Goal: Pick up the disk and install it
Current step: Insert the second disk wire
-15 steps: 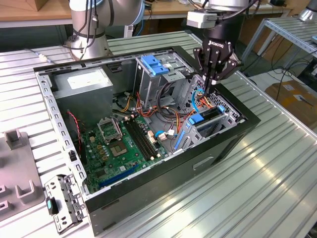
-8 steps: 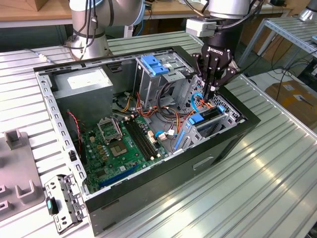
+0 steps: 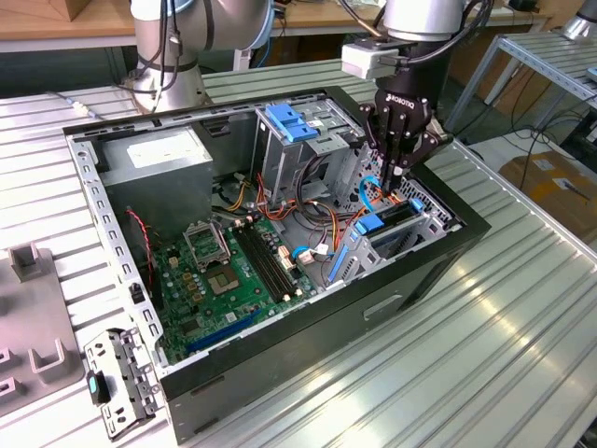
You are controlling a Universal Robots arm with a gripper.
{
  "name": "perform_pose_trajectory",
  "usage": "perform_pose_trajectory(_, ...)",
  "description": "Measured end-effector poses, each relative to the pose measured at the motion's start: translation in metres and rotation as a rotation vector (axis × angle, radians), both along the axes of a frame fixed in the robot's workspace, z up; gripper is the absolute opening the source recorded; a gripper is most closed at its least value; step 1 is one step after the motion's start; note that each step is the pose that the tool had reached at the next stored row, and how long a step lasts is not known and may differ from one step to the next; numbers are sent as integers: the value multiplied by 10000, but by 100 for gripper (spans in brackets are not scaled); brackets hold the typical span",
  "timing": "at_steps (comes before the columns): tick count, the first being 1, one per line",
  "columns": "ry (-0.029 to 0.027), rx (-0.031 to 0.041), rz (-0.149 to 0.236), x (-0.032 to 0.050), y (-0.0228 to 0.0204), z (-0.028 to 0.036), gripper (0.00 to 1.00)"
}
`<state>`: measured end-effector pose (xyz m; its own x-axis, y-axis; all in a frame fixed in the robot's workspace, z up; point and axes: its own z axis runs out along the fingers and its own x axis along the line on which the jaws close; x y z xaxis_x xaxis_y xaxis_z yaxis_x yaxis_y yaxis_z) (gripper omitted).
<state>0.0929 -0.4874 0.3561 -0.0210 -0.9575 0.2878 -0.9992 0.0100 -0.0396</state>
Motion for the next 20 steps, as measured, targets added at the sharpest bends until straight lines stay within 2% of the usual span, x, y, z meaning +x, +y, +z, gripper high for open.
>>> perform_pose_trajectory(4,-129,33,12,-32,-48,-11,16)
perform_pose_trajectory(9,-268,213,31,-45,-150,-25,16)
perform_pose_trajectory(10,-309,336,33,-54,-182,-30,16)
perform_pose_trajectory(12,-344,464,34,-59,-213,-34,16)
perform_pose_trajectory(14,-383,646,32,-61,-246,-36,16)
perform_pose_trajectory(15,-416,820,29,-63,-272,-39,16)
perform_pose_trajectory(17,-448,1008,26,-64,-299,-40,16)
perform_pose_trajectory(18,-476,1172,24,-66,-321,-41,16)
perform_pose_trajectory(20,-513,1385,21,-68,-352,-42,16)
